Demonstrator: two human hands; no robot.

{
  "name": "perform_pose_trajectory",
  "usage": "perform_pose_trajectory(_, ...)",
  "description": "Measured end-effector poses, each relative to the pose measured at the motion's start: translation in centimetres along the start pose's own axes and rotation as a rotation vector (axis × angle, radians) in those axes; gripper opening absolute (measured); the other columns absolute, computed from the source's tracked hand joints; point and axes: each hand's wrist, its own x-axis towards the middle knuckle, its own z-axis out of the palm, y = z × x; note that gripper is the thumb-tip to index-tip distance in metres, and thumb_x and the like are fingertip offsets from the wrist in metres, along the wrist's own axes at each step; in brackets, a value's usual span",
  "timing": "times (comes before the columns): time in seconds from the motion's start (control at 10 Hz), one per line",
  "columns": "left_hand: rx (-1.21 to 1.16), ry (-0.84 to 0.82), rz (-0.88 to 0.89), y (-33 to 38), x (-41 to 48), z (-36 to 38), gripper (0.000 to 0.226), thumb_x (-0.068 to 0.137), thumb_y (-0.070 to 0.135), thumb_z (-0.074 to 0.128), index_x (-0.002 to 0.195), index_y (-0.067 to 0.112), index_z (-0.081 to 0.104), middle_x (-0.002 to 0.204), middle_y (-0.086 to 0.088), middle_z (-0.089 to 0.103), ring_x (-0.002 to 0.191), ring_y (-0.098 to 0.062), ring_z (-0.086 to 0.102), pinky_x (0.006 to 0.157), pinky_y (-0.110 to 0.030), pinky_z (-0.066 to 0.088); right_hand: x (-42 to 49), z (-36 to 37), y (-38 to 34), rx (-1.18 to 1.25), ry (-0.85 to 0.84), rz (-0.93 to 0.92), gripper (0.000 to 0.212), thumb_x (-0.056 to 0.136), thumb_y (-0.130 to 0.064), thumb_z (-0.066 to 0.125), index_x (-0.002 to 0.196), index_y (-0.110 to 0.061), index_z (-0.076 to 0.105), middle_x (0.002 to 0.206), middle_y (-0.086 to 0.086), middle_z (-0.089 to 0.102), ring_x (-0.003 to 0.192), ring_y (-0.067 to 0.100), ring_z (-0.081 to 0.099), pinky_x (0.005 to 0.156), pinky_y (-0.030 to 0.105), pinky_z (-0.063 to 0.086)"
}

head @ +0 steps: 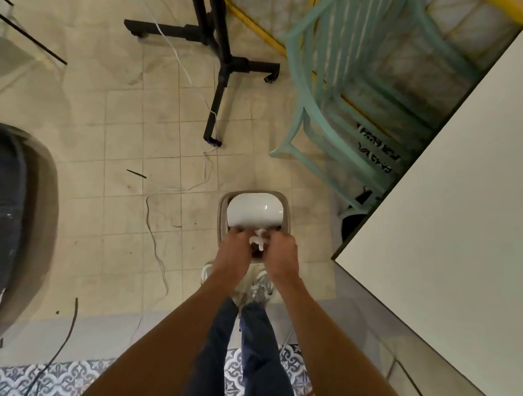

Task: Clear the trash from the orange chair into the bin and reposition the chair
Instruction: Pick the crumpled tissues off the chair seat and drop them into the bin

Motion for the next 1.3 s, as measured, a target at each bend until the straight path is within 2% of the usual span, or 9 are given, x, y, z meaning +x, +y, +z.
perform_pose_trajectory(0.1, 0.033, 0.019, 0.044, -0.4, 0.8, 1.2, 0.023, 0.099, 0.026, 0.049, 0.115, 0.027, 0.065, 0.113, -0.001, 0.074, 0.095, -0.01, 0.072, 0.083, -0.037, 0.062, 0.1, 0.7, 0.2, 0.137, 0.021, -0.015, 0.022, 0.101, -0.03, 0.05, 0.107, -0.031, 0.071, 0.095, -0.008, 0.076, 0.092, 0.012, 0.074, 0.086, 0.037, 0.061)
perform_pose_trajectory(0.2, 0.035, -0.067, -0.001, -0.7, 1.0, 2.2, 0.033, 0.101, 0.012, 0.057, 0.134, 0.01, 0.056, 0.138, -0.016, 0.054, 0.12, -0.032, 0.058, 0.098, -0.042, 0.049, 0.1, 1.4, 0.6, 0.052, -0.001, -0.161, 0.024, 0.105, -0.042, 0.049, 0.121, -0.04, 0.067, 0.109, -0.009, 0.076, 0.1, 0.012, 0.076, 0.09, 0.04, 0.062)
perform_pose_trajectory(0.4, 0.044, -0.117, -0.046, -0.7, 0.2, 2.2, 0.048, 0.099, 0.002, 0.058, 0.146, 0.005, 0.046, 0.145, -0.02, 0.047, 0.127, -0.039, 0.054, 0.104, -0.045, 0.049, -1.0, 1.0, 1.3, -0.175, 0.048, -0.318, 0.036, 0.109, -0.051, 0.045, 0.141, -0.04, 0.057, 0.125, -0.009, 0.071, 0.114, 0.009, 0.068, 0.083, 0.021, 0.055)
perform_pose_trajectory(0.5, 0.093, -0.105, 0.037, -0.6, -1.0, 1.2, 0.06, 0.093, 0.001, 0.065, 0.148, 0.014, 0.045, 0.141, -0.011, 0.055, 0.117, -0.031, 0.064, 0.095, -0.039, 0.058, -1.6, 0.5, 1.5, -0.304, 0.034, -0.347, 0.036, 0.112, -0.039, 0.044, 0.146, -0.034, 0.055, 0.133, -0.006, 0.066, 0.12, 0.013, 0.064, 0.098, 0.025, 0.054)
perform_pose_trajectory(0.6, 0.112, -0.09, 0.073, -0.5, -2.4, 0.1, 0.054, 0.096, 0.008, 0.065, 0.145, 0.021, 0.048, 0.142, -0.005, 0.057, 0.117, -0.027, 0.066, 0.096, -0.039, 0.059, -2.5, 0.3, 1.5, -0.391, 0.045, -0.299, 0.031, 0.111, -0.044, 0.041, 0.138, -0.042, 0.057, 0.122, -0.016, 0.067, 0.116, 0.014, 0.065, 0.097, 0.038, 0.055)
perform_pose_trajectory(0.7, 0.169, -0.105, 0.089, 0.1, -4.1, -1.5, 0.055, 0.101, 0.012, 0.059, 0.153, 0.017, 0.043, 0.156, -0.009, 0.047, 0.133, -0.029, 0.058, 0.107, -0.039, 0.052, -3.7, -0.2, 1.4, -0.49, 0.049, -0.261, 0.054, 0.105, -0.013, 0.058, 0.157, -0.021, 0.046, 0.16, 0.002, 0.047, 0.138, 0.027, 0.057, 0.113, 0.045, 0.051)
perform_pose_trajectory(0.8, 0.221, -0.102, 0.109, 0.3, -5.6, -2.9, 0.059, 0.105, 0.015, 0.054, 0.16, 0.017, 0.033, 0.166, -0.008, 0.035, 0.145, -0.028, 0.047, 0.112, -0.041, 0.048, -5.9, -0.7, 0.6, -0.456, 0.113, -0.226, 0.062, 0.103, -0.012, 0.065, 0.16, -0.018, 0.042, 0.166, 0.004, 0.042, 0.139, 0.027, 0.058, 0.114, 0.041, 0.05)
perform_pose_trajectory(1.0, 0.335, -0.081, 0.381, 1.8, -9.6, -6.7, 0.057, 0.102, 0.015, 0.058, 0.157, 0.012, 0.041, 0.159, -0.014, 0.044, 0.144, -0.033, 0.047, 0.111, -0.045, 0.05, -13.5, -2.1, 0.0, -0.357, 0.346, -0.168, 0.051, 0.101, -0.018, 0.066, 0.15, -0.017, 0.053, 0.149, 0.005, 0.059, 0.126, 0.026, 0.066, 0.108, 0.037, 0.052)
perform_pose_trajectory(1.3, 0.452, -0.071, 0.723, 4.9, -14.9, -7.2, 0.05, 0.098, 0.02, 0.063, 0.146, 0.012, 0.054, 0.144, -0.011, 0.06, 0.131, -0.028, 0.058, 0.106, -0.041, 0.053, -24.2, -2.9, 5.1, -0.24, 0.614, -0.003, 0.053, 0.103, -0.026, 0.061, 0.154, -0.016, 0.05, 0.16, 0.008, 0.051, 0.142, 0.029, 0.053, 0.117, 0.045, 0.046)
